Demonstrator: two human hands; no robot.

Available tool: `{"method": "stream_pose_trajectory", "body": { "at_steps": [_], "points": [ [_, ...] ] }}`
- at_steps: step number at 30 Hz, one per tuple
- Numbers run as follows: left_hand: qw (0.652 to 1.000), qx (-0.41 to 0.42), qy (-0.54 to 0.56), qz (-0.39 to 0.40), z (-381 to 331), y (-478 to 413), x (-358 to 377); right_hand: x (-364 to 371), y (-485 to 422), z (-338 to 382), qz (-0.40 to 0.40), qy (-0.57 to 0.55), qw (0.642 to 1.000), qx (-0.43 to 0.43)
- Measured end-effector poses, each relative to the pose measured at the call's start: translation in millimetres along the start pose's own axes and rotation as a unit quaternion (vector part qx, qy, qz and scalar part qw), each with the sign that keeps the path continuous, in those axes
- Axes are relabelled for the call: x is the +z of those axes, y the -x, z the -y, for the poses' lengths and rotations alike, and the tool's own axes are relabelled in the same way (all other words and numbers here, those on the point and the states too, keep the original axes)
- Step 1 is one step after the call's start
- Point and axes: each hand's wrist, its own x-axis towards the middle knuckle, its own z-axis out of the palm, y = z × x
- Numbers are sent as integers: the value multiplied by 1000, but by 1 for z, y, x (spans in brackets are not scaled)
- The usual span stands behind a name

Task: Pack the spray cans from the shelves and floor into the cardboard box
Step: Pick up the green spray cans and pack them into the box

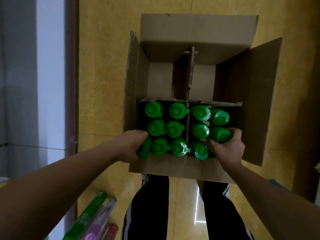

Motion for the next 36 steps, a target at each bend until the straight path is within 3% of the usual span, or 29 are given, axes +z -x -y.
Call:
{"method": "stream_pose_trajectory", "body": {
  "at_steps": [18, 24, 31, 36],
  "points": [
    [994, -79, -54, 46, 27, -47, 37, 10, -13, -17, -30, 11, 999, 2],
    [993, -96, 2, 68, 24, -42, 30, 23, -21, -20, -17, 17, 1000, -3],
    [981, -136, 135, 12, 14, -31, 22, 17, -16, -16, 14, 22, 1000, 14],
    [979, -128, 159, -1, 13, -9, 10, 2, 12, -7, 21, 73, 997, 22]
  ]
}}
